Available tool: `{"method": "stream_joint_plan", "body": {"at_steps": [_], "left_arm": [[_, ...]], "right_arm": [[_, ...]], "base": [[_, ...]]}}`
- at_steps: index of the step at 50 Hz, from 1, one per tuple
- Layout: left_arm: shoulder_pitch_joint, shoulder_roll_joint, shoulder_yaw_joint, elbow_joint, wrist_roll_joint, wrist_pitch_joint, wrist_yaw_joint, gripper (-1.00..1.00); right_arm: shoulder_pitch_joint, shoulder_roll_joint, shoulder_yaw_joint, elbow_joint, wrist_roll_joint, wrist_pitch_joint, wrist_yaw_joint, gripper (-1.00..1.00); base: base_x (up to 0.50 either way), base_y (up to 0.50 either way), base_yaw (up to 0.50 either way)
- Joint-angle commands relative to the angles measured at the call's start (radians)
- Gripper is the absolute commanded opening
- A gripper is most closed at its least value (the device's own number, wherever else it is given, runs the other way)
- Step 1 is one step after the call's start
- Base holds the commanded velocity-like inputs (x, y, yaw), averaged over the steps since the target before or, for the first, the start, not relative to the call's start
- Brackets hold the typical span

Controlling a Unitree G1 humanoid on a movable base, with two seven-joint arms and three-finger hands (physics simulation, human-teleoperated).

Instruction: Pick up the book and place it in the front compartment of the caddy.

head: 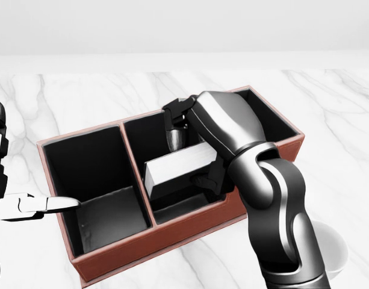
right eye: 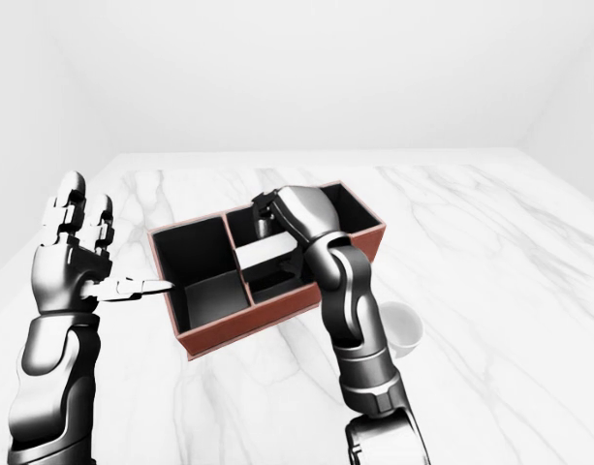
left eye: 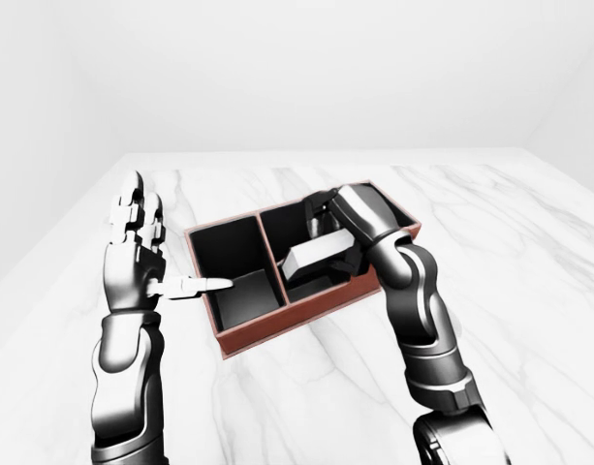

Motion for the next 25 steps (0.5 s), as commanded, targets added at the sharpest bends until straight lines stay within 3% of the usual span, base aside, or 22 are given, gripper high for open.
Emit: {"method": "stream_joint_plan", "body": {"at_steps": [1,11,18,25], "left_arm": [[0.0,0.001,-0.001,0.004,0.0,0.0,0.001,1.0],[-0.001,0.002,0.002,0.001,-0.002,0.0,0.0,1.0],[-0.003,0.002,0.001,0.005,-0.003,0.0,0.0,1.0],[-0.003,0.002,0.0,0.005,-0.002,0.0,0.0,1.0]], "right_arm": [[-0.072,0.004,-0.015,0.064,-0.018,-0.012,-0.05,-1.0],[-0.104,0.002,-0.016,0.109,-0.017,-0.01,-0.071,-1.0],[-0.205,-0.015,-0.031,0.223,-0.008,-0.007,-0.107,-1.0],[-0.232,-0.02,-0.033,0.295,-0.001,-0.022,-0.147,-1.0]], "base": [[0.0,0.0,0.0],[0.0,0.0,0.0],[0.0,0.0,0.0],[0.0,0.0,0.0]]}}
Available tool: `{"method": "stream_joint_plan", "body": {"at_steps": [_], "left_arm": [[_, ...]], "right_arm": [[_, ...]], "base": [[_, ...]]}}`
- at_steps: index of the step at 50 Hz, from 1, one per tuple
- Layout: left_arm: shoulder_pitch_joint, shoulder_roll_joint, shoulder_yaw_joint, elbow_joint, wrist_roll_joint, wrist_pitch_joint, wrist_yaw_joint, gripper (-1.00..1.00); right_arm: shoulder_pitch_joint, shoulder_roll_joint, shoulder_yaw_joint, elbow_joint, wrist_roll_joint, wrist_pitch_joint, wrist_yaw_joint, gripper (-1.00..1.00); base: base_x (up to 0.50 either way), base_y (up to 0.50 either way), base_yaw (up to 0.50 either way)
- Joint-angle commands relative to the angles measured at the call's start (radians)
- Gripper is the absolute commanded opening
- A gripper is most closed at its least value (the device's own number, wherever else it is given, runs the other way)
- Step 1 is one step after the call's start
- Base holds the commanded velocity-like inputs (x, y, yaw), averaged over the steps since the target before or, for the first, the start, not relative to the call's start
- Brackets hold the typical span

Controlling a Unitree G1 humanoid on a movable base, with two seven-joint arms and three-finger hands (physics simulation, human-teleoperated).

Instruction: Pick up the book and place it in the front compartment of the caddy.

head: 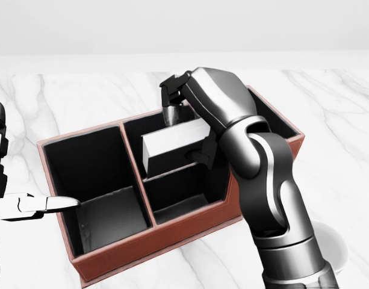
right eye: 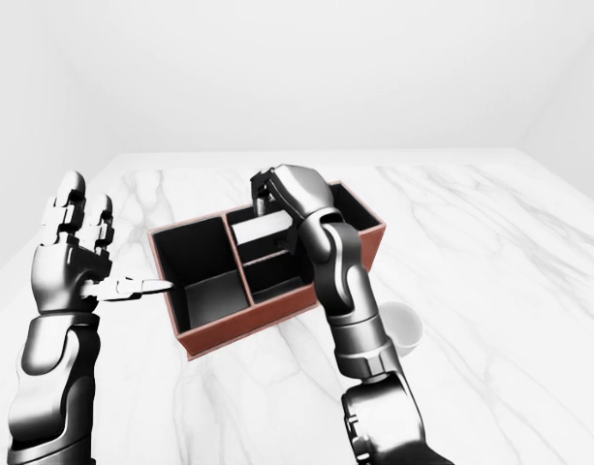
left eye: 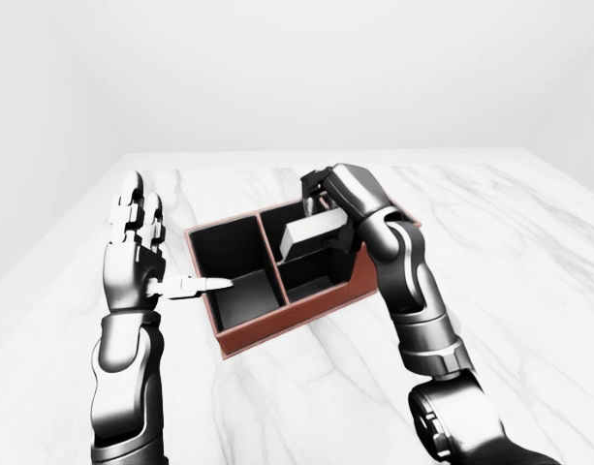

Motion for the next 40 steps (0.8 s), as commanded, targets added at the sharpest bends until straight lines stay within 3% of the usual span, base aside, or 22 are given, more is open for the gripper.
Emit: {"method": "stream_joint_plan", "body": {"at_steps": [1,40], "left_arm": [[-0.002,0.001,0.0,0.003,0.0,0.0,0.0,1.0],[-0.004,0.004,0.005,0.009,-0.005,0.0,0.0,1.0]], "right_arm": [[-0.069,-0.008,-0.018,0.097,-0.01,-0.029,-0.072,-1.0],[-0.222,-0.011,-0.016,0.445,0.004,-0.08,-0.249,-1.0]], "base": [[0.0,0.0,0.0],[0.0,0.0,0.0]]}}
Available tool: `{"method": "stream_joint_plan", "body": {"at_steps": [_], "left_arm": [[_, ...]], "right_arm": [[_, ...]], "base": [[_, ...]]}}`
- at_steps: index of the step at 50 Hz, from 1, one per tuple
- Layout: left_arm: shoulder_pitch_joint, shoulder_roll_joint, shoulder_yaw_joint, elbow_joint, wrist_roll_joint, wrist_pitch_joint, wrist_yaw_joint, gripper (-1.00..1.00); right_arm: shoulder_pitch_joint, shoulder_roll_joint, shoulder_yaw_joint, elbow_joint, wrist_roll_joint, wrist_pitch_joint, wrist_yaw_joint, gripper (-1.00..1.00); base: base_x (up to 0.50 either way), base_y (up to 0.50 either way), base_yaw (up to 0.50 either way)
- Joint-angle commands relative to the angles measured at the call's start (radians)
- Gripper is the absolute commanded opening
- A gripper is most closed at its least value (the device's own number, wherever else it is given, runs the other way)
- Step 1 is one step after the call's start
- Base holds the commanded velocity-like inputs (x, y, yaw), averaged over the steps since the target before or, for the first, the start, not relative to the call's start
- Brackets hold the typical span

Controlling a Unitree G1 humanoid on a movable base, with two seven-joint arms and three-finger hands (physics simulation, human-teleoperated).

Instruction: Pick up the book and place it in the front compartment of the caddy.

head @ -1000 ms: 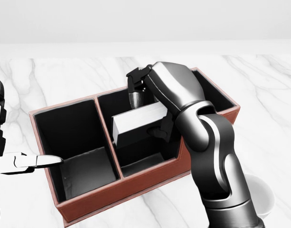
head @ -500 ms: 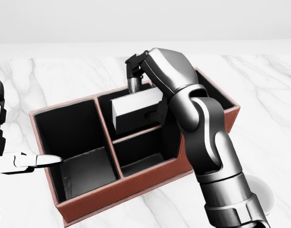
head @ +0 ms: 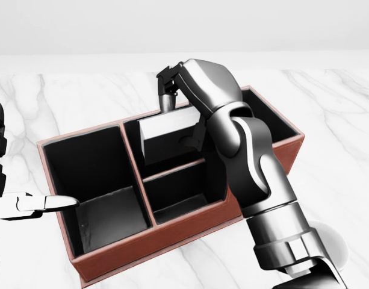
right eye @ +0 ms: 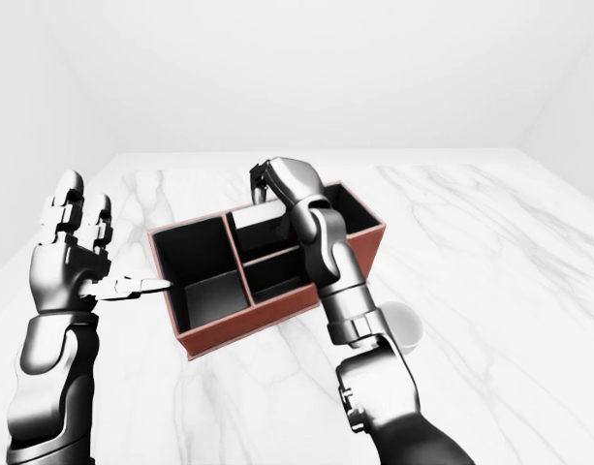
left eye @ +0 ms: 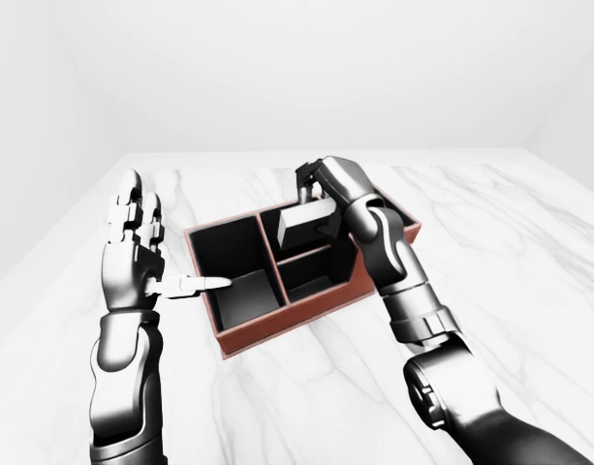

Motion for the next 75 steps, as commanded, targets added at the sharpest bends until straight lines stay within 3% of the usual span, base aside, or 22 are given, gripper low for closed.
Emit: {"method": "stream_joint_plan", "body": {"at_steps": [1,29,43,75], "left_arm": [[-0.003,0.001,0.001,0.018,0.001,0.0,-0.001,1.0],[-0.006,0.005,0.005,0.006,-0.007,0.0,0.003,1.0],[-0.006,0.007,0.008,0.008,-0.008,0.0,0.002,1.0],[-0.01,0.014,0.019,0.001,-0.019,0.0,0.006,1.0]], "right_arm": [[-0.059,-0.003,-0.015,0.113,-0.013,-0.037,-0.09,-1.0],[-0.163,0.008,-0.004,0.322,-0.01,-0.067,-0.183,-1.0],[-0.248,0.005,-0.005,0.5,-0.009,-0.108,-0.26,-1.0],[-0.335,0.014,0.003,0.766,-0.021,-0.108,-0.404,-1.0]], "base": [[0.0,0.0,0.0],[0.0,0.0,0.0],[0.0,0.0,0.0],[0.0,0.0,0.0]]}}
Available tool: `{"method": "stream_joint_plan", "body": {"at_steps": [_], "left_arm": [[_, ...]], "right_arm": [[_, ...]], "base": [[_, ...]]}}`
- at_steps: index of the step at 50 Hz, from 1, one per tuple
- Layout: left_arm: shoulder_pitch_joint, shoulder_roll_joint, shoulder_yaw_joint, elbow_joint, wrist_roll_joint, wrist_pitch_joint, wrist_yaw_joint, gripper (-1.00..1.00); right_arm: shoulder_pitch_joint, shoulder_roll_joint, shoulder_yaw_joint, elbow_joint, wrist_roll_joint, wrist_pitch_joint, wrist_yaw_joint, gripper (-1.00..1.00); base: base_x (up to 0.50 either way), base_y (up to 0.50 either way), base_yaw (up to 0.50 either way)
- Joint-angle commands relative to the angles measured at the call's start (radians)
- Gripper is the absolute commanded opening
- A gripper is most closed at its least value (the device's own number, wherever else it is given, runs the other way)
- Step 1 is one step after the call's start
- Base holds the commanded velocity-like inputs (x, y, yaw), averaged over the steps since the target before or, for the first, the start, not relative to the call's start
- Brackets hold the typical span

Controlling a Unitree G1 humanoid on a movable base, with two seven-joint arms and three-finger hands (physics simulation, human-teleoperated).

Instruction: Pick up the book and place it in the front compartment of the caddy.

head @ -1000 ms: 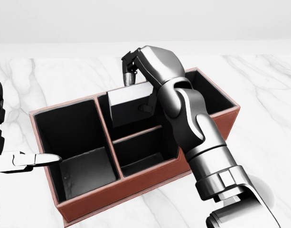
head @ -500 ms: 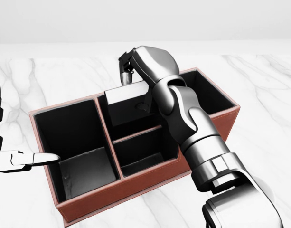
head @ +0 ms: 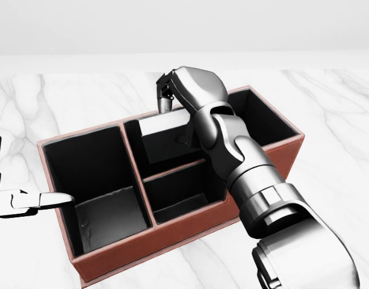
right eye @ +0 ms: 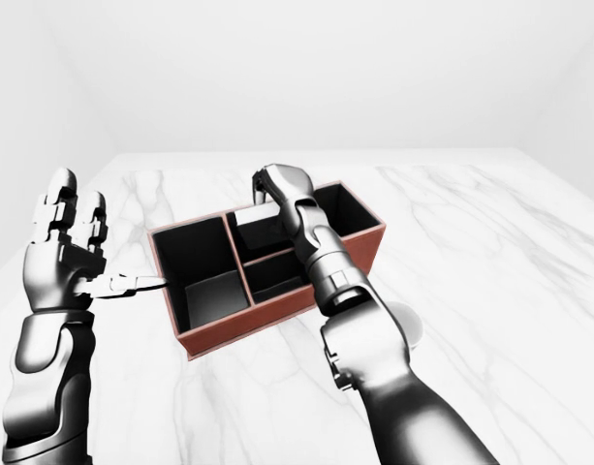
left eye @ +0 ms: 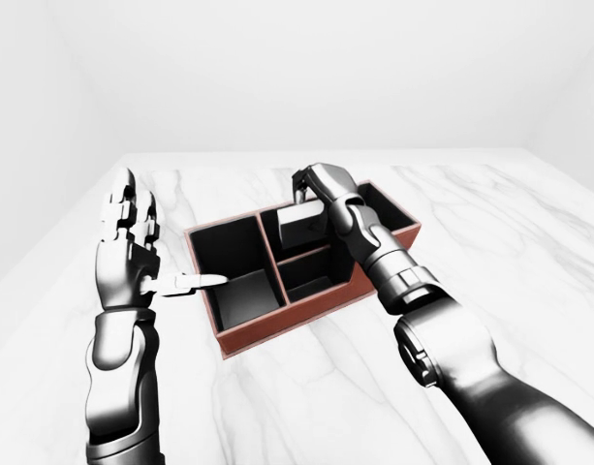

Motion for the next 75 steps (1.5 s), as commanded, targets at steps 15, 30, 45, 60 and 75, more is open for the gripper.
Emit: {"method": "stream_joint_plan", "body": {"at_steps": [15,30,45,60,75], "left_arm": [[-0.002,0.002,0.003,0.006,-0.003,0.0,0.001,1.0],[-0.002,0.003,0.002,0.005,-0.004,0.0,0.001,1.0],[-0.002,0.003,0.004,0.003,-0.005,0.0,0.0,1.0],[-0.002,0.002,0.0,0.006,-0.004,0.0,0.001,1.0],[-0.004,0.004,0.003,0.006,-0.007,0.0,0.001,1.0]], "right_arm": [[-0.038,0.021,-0.027,0.079,-0.034,0.0,-0.088,-1.0],[-0.05,0.029,-0.027,0.099,-0.036,0.0,-0.104,-1.0],[-0.057,0.038,-0.028,0.119,-0.034,0.0,-0.125,-1.0],[-0.06,0.047,-0.029,0.126,-0.026,0.0,-0.155,-1.0],[-0.064,0.052,-0.027,0.128,-0.032,0.0,-0.177,-1.0]], "base": [[0.0,0.0,0.0],[0.0,0.0,0.0],[0.0,0.0,0.0],[0.0,0.0,0.0],[0.0,0.0,0.0]]}}
